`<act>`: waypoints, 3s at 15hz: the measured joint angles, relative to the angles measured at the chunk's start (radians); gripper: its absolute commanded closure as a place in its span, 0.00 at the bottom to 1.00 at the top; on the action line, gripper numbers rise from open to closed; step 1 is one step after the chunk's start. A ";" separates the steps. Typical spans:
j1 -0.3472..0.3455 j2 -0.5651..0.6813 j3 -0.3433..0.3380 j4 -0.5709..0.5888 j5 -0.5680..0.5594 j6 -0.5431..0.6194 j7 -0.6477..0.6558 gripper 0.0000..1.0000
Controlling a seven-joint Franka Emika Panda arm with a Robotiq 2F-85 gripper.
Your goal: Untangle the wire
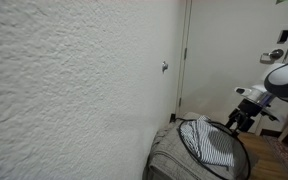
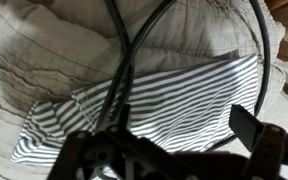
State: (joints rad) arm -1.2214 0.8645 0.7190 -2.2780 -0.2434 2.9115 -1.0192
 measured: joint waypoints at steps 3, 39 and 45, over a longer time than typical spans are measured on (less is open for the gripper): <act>0.025 0.019 -0.018 0.034 0.000 -0.007 -0.004 0.00; 0.150 0.068 -0.111 0.125 0.074 -0.033 -0.019 0.00; 0.173 0.068 -0.118 0.129 0.074 -0.040 -0.019 0.00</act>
State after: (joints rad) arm -1.0480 0.9326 0.6010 -2.1486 -0.1694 2.8717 -1.0385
